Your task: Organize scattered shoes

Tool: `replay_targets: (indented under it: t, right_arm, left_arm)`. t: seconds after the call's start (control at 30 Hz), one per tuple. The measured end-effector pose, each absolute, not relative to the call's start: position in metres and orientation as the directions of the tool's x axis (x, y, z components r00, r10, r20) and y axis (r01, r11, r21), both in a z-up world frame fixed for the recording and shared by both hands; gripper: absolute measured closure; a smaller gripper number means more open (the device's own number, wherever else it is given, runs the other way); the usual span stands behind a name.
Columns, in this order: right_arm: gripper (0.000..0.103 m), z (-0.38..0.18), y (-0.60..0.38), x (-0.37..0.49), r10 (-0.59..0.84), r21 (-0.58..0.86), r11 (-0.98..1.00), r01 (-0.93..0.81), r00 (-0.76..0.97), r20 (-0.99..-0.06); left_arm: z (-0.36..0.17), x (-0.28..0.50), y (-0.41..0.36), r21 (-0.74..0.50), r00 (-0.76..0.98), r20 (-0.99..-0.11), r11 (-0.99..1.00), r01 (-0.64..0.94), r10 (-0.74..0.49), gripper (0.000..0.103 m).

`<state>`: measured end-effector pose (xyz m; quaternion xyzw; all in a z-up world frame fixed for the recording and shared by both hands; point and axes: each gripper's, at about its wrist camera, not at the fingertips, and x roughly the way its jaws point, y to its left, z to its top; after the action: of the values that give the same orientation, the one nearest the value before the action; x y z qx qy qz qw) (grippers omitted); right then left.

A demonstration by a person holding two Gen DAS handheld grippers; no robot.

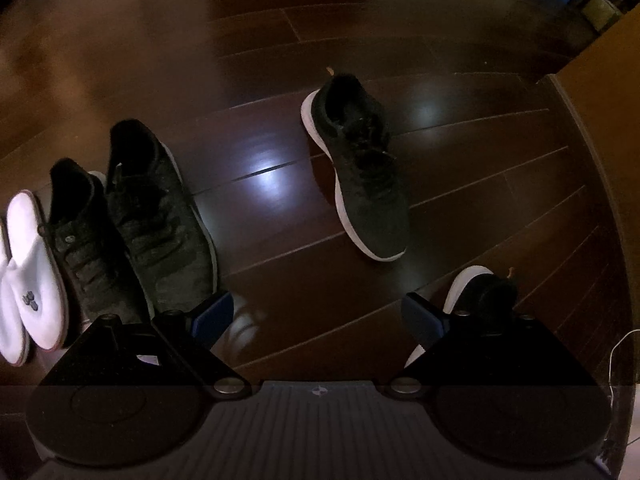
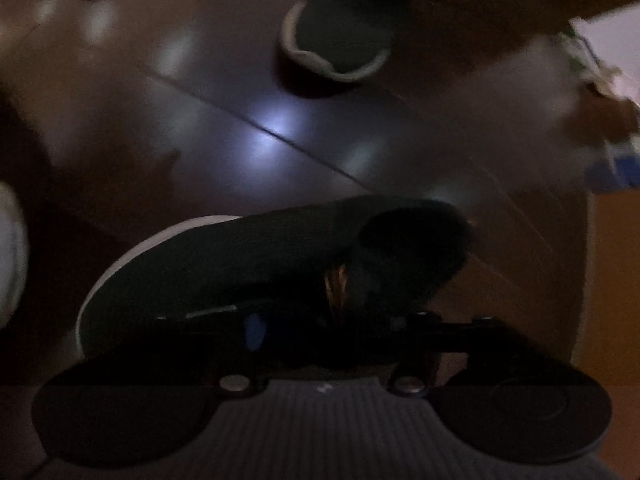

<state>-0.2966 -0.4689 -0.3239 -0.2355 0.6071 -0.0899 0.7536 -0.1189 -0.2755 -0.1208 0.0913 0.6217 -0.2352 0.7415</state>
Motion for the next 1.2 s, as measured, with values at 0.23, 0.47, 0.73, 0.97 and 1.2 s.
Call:
replay_targets:
  t: [0.23,0.47,0.73,0.97,1.2]
  right_arm:
    - [0.014,-0.3,-0.477,-0.307,-0.427,-0.374,0.899,0.226,0.271,-0.863]
    - [0.0,-0.289,-0.503,-0.325,-0.339,-0.064,0.766,0.639,0.318,-0.886]
    - [0.0,-0.325,-0.515,-0.319,-0.289,0.031,0.578,0.816,0.24,-0.927]
    - [0.02,-0.341,-0.515,-0.296,-0.266,0.01,0.614,0.789,0.219,-0.939]
    - [0.031,-0.333,-0.512,-0.295,-0.212,0.018,0.747,0.664,0.264,-0.941]
  left_arm:
    - [-0.118,-0.117,-0.265,-0.148,0.131,-0.964,0.88,0.451,-0.23,0.009]
    - [-0.121,-0.119,-0.268,-0.142,0.13,-0.966,0.88,0.454,-0.223,0.009]
    - [-0.124,-0.117,-0.269,-0.139,0.125,-0.968,0.883,0.447,-0.216,0.009]
    - [-0.129,-0.114,-0.271,-0.133,0.118,-0.971,0.884,0.448,-0.206,0.009]
    - [-0.131,-0.118,-0.273,-0.13,0.111,-0.973,0.88,0.457,-0.201,0.009]
